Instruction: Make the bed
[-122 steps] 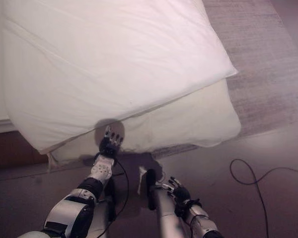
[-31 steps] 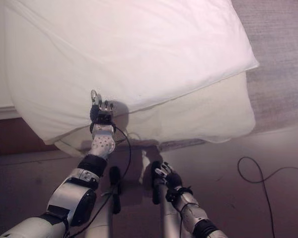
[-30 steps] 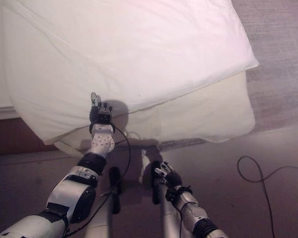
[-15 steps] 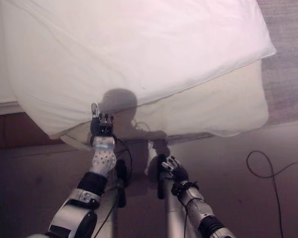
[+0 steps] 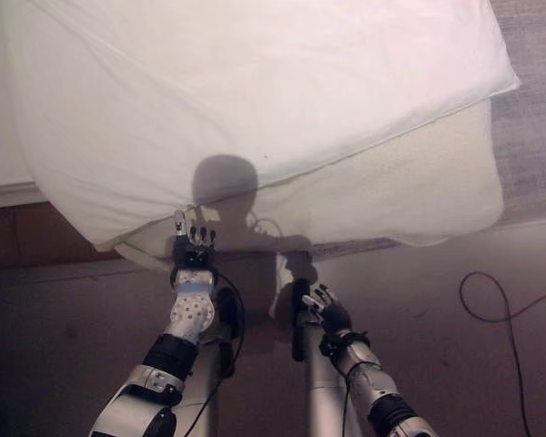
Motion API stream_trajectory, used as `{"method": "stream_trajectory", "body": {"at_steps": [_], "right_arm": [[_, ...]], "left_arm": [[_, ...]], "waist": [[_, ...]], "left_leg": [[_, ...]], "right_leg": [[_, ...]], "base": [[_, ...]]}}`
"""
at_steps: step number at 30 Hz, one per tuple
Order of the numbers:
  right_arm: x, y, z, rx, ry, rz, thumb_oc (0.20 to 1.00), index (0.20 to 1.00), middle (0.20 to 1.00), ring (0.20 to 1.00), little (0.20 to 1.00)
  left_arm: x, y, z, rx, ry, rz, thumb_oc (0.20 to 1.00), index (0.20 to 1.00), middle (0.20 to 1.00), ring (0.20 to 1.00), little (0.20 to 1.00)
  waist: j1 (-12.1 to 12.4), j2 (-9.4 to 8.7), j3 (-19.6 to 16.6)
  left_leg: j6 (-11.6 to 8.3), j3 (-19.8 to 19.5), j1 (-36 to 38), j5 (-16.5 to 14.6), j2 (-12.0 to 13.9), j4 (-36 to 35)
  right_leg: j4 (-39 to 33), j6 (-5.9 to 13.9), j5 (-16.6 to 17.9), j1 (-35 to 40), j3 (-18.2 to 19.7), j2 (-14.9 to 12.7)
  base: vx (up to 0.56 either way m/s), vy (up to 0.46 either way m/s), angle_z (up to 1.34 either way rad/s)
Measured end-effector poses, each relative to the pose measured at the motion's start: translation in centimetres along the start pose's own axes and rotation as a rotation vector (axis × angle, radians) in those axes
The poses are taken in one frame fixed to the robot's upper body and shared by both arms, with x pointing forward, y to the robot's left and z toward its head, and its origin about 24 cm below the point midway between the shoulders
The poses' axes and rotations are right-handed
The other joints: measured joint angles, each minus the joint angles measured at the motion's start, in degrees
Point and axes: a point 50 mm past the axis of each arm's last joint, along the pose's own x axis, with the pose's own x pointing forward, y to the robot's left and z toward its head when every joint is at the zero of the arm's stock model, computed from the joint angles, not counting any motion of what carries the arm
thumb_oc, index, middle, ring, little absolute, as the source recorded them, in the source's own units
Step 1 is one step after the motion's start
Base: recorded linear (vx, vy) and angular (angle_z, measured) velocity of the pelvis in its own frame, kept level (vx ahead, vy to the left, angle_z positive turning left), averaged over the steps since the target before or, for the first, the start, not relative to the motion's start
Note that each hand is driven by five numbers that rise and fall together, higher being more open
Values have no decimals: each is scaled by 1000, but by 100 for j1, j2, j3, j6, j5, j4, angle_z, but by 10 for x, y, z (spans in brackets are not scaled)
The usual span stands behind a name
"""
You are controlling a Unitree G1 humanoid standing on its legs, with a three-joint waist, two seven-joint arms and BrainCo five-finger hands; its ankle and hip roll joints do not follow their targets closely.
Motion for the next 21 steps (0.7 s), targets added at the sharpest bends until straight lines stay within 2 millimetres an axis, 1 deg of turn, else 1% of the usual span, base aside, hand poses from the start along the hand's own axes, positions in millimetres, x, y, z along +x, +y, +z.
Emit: {"method": "stream_trajectory", "body": {"at_steps": [4,8,10,13,14,15,17,19,20,21], "right_arm": [[0,0,-1,-13,3,10,1000,1000,1000,1000,1000],[-1,4,-6,-42,25,43,1000,1000,1000,1000,1000],[-2,4,-8,-54,33,53,1000,1000,1000,1000,1000],[-2,4,-10,-59,42,64,1000,1000,1000,1000,1000],[-3,5,-12,-66,50,71,1000,1000,1000,1000,1000],[-3,6,-13,-71,56,77,1000,1000,1000,1000,1000],[-4,5,-15,-74,67,79,1000,1000,1000,1000,1000],[-4,5,-16,-75,72,78,1000,1000,1000,1000,1000],[-4,4,-16,-75,73,78,1000,1000,1000,1000,1000],[-4,4,-16,-75,74,78,1000,1000,1000,1000,1000]], "left_arm": [[8,-9,3,30,2,-62,1000,1000,1000,1000,1000],[16,-20,4,25,14,-113,1000,1000,1000,1000,1000],[21,-24,5,45,17,-125,1000,1000,1000,1000,1000],[28,-28,13,22,6,-123,1000,1000,1000,1000,1000],[33,-31,21,28,-12,-131,1000,1000,1000,1000,1000],[36,-35,24,43,-16,-137,1000,1000,1000,1000,1000],[42,-43,35,39,-36,-140,1000,1000,1000,1000,1000],[44,-47,36,43,-35,-141,1000,1000,1000,1000,1000],[46,-47,41,53,-43,-140,1000,1000,1000,1000,1000],[48,-47,41,62,-41,-128,1000,1000,1000,1000,1000]], "waist": [[-27,-3,-1],[-184,-9,-5],[-203,-17,-9],[-329,-47,-27],[-346,-117,-83],[-336,-175,-120],[-357,-234,-152],[-351,-238,-154],[-366,-238,-155],[-368,-239,-155]], "left_leg": [[4,113,-3,-7,11,8],[-2,105,-51,-7,40,38],[-7,111,-59,-11,67,49],[-16,112,-77,-16,88,76],[-32,136,-141,-29,105,114],[-35,153,-212,-31,125,136],[-41,185,-297,-29,161,142],[-42,190,-343,-32,160,205],[-42,194,-343,-33,159,206],[-41,198,-346,-34,160,211]], "right_leg": [[-6,26,37,-73,142,37],[-20,22,55,-90,139,67],[-58,15,87,-91,146,99],[-60,25,84,-103,146,116],[-48,32,80,-184,168,131],[-45,21,94,-256,181,151],[-75,10,170,-336,194,194],[-60,10,171,-360,197,203],[-58,10,176,-368,211,204],[-60,11,181,-369,217,206]], "base": [[10,14,-14],[3,-2,-3],[13,-7,-6],[12,-3,-5],[13,-24,-13],[9,-20,-14],[3,-6,-8],[1,7,-5],[0,4,-5],[0,0,0]]}}
